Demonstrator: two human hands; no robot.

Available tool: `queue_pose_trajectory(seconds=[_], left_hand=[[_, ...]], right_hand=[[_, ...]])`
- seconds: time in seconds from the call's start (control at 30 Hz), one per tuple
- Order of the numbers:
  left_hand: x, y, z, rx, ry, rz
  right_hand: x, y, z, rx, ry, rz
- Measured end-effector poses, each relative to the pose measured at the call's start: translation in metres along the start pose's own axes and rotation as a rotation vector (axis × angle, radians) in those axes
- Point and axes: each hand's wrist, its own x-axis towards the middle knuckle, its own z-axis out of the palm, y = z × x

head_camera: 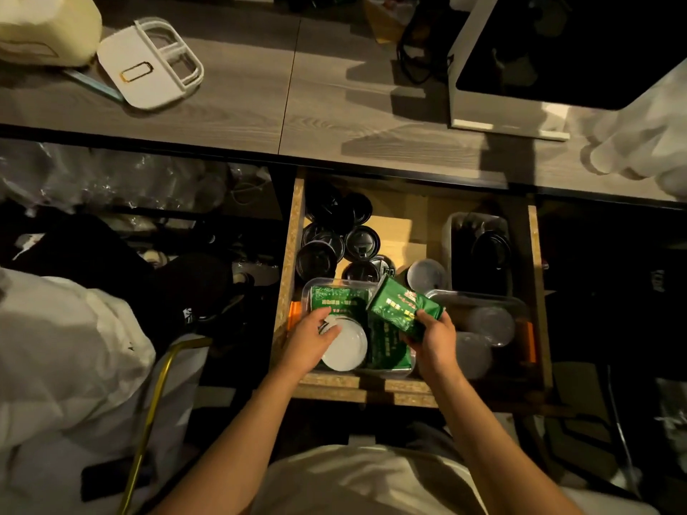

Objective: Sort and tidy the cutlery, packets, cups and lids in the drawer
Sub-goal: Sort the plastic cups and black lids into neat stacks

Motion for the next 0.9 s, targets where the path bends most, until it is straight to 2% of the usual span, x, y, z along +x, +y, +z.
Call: queue_pose_trajectory(seconds=[0.13, 0.3, 0.5, 0.77, 0.9], left_hand=[[0.003, -0.007, 0.008, 0.083, 0.083, 0.040], [0.001, -0.005, 0.008, -0.075, 0.166, 0.043], [0.005, 0.021, 0.014, -0.241, 0.222, 0.067], [0.029, 0.054, 0.053, -0.303, 0.256, 0.025], [0.033, 0.047, 0.062, -0.319, 0.230, -0.026]], right_hand=[[0.004, 0.009, -0.009, 0.090, 0.004, -0.026], [0.006, 0.010, -0.020, 0.194, 0.031, -0.001], [0.007, -0.011, -0.030, 0.280, 0.048, -0.070], [0.016, -0.017, -0.033, 0.250, 0.004, -0.070], [0.022, -0.007, -0.027, 0.110, -0.050, -0.025]])
